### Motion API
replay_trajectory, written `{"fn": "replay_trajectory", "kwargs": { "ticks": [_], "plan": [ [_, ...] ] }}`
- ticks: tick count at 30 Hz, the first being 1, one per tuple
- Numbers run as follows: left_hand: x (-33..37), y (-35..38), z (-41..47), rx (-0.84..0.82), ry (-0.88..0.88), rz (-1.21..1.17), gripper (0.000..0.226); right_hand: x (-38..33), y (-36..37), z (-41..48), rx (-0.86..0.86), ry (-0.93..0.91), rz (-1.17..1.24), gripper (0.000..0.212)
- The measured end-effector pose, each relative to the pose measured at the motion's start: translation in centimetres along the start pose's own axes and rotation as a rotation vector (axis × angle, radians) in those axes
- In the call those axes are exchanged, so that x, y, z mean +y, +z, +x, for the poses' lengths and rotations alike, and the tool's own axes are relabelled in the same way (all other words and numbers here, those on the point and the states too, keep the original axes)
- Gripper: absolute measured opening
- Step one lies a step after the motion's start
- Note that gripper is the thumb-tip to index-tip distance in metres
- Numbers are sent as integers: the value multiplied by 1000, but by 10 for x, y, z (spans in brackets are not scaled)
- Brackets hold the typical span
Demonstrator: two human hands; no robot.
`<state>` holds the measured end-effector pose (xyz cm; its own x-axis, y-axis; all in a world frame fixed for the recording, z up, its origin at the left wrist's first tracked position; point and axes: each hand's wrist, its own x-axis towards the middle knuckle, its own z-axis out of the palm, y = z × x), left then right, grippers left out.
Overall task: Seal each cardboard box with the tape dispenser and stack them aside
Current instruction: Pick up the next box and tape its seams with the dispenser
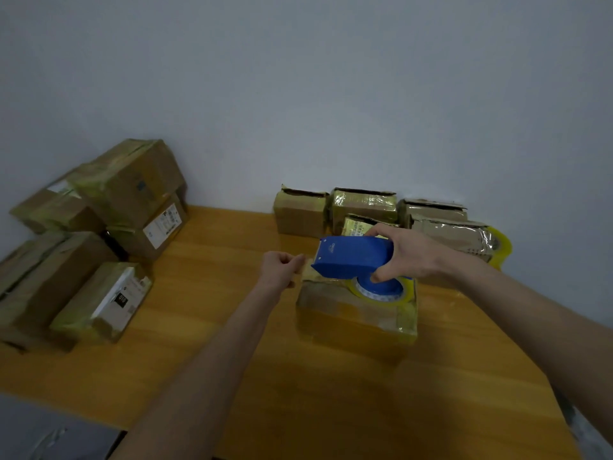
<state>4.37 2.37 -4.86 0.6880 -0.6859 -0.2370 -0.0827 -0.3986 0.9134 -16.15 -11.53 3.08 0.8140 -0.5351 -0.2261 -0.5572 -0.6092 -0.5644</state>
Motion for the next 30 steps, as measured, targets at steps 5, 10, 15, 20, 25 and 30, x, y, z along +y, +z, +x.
{"fn": "replay_trajectory", "kwargs": {
  "ticks": [5,10,15,20,25,30],
  "plan": [
    [-19,-10,6,74,-61,-3,22,3,-7,-5,-7,23,-117,70],
    [-27,-11,15,116,-94,8,29,7,-10,-10,8,40,-178,68],
    [-47,-3,16,118,-103,72,30,12,-3,-12,-7,50,-239,69],
    [-62,16,15,54,-77,191,20,18,4,-9,20,31,-264,67],
    [-70,-1,8,-88,-44,803,47,18,9,-6,24,18,-283,66],
    [-53,5,-21,8,561,714,54,19,10,-3,31,-1,-270,66]
  ]
}}
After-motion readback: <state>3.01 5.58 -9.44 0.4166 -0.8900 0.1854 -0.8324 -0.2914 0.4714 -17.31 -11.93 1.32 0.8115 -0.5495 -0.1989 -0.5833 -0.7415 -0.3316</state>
